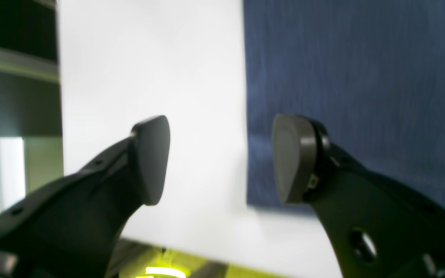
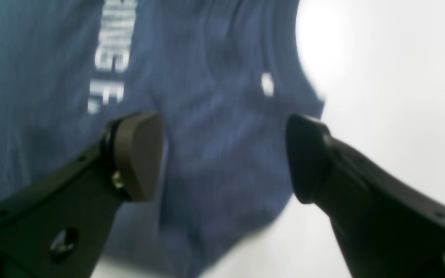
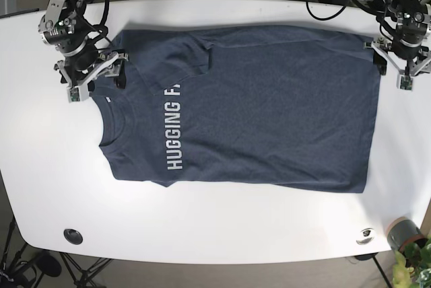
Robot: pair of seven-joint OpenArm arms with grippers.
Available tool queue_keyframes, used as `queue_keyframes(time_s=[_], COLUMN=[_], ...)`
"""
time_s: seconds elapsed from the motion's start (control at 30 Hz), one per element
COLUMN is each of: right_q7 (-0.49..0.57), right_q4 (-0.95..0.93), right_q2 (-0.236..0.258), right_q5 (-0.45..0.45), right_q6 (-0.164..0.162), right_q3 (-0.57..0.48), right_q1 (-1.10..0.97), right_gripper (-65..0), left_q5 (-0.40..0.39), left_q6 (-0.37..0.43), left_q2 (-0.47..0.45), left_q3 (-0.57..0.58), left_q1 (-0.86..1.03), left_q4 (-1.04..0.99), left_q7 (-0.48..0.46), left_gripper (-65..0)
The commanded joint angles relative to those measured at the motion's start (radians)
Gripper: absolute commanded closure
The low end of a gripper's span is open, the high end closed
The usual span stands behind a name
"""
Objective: Fold the T-shirt properly
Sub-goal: 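Release the shirt edge with both grippers, then move both grippers along the shirt sides toward its hem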
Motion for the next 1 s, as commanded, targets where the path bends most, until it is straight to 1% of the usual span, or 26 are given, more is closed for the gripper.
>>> queue_keyframes(time_s=[0.0,0.07,0.2,0.27,0.33,0.37,0.43,0.47,0.63,0.73,0.77,0.87,0.97], right_q7=[0.024,0.024,0.024,0.024,0.025,0.028,0.032,0.035,0.140,0.203,0.217,0.303,0.355], right_q4=[-0.027,-0.064,-0.183,-0.269,-0.357,-0.397,-0.509,-0.547,-0.763,-0.907,-0.935,-1.062,-1.161], right_q2=[0.020,0.036,0.051,0.079,0.096,0.100,0.131,0.139,0.186,0.211,0.214,0.229,0.235], right_q5=[0.011,0.011,0.010,0.010,0.010,0.010,0.010,0.010,0.010,0.011,0.011,0.011,0.011], right_q6=[0.001,-0.002,-0.002,-0.002,0.000,0.000,0.003,0.003,0.003,0.004,0.004,0.004,0.004], right_q3=[0.004,0.001,0.001,-0.001,-0.011,-0.020,-0.045,-0.054,-0.128,-0.194,-0.206,-0.258,-0.294], right_q1=[0.052,0.098,0.208,0.271,0.331,0.357,0.432,0.457,0.584,0.658,0.673,0.728,0.770], right_gripper=[-47.2,-47.2,-47.2,-47.2,-47.2,-47.2,-47.2,-47.2,-47.2,-47.2,-47.2,-47.2,-47.2], left_q5=[0.002,0.003,0.005,0.005,0.005,0.005,0.005,0.005,0.005,0.005,0.005,0.005,0.005], left_q6=[0.006,0.006,0.010,0.010,0.010,0.010,0.010,0.010,0.012,0.012,0.012,0.012,0.012], left_q2=[-0.015,-0.015,-0.021,-0.021,-0.021,-0.021,-0.021,-0.020,-0.021,-0.020,-0.020,-0.020,-0.020], left_q3=[-0.005,-0.004,0.041,0.056,0.068,0.071,0.074,0.074,0.111,0.111,0.111,0.111,0.110], left_q1=[-0.037,-0.070,-0.133,-0.155,-0.172,-0.176,-0.181,-0.182,-0.179,-0.178,-0.178,-0.176,-0.176], left_q4=[0.014,0.012,0.009,-0.005,-0.014,-0.016,-0.022,-0.023,-0.036,-0.036,-0.036,-0.037,-0.037], left_q7=[-0.020,-0.020,-0.020,-0.020,-0.020,-0.020,-0.020,-0.020,-0.020,-0.020,-0.020,-0.020,-0.020], left_gripper=[-39.2,-39.2,-39.2,-39.2,-39.2,-39.2,-39.2,-39.2,-39.2,-39.2,-39.2,-39.2,-39.2])
